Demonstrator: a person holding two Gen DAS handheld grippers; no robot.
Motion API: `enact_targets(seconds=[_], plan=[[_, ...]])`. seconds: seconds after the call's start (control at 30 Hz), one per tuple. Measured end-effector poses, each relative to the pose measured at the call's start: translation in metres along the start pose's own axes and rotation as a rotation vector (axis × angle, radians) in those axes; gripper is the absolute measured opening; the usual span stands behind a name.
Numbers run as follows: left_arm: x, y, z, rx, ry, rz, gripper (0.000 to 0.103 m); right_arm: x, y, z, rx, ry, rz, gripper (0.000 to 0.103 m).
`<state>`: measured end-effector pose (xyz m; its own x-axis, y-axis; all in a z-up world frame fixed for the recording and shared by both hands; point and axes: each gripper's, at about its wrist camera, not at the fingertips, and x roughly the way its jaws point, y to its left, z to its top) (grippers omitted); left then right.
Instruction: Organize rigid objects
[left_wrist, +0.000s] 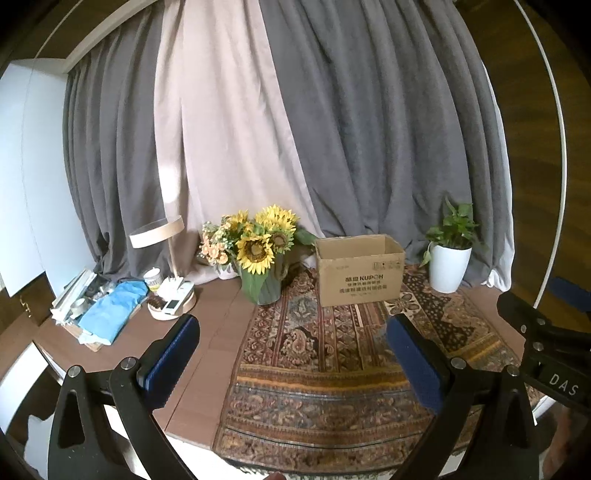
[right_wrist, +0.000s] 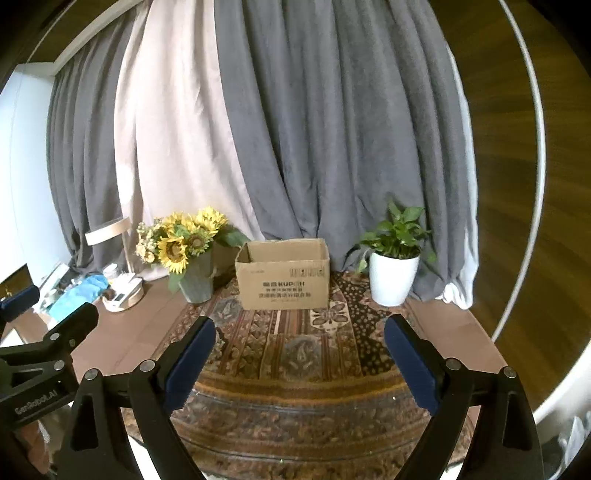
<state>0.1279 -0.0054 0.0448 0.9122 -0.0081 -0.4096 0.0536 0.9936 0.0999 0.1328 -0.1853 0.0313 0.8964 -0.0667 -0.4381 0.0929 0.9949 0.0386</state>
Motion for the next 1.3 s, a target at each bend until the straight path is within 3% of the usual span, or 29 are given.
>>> enact_targets(seconds=[0.43, 1.3], plan=[[-0.048, 0.002, -0.016, -0.004, -0.012, -0.015, 0.103, -0.056, 0.001, -0.017, -0.004, -0.013, -0.003, 0.095], [-0.080, -0.007, -0.023, -0.004, -0.033, -0.024, 0.103, -0.087, -0.006, -0.023, -0.006, -0.023, -0.005, 0.095]])
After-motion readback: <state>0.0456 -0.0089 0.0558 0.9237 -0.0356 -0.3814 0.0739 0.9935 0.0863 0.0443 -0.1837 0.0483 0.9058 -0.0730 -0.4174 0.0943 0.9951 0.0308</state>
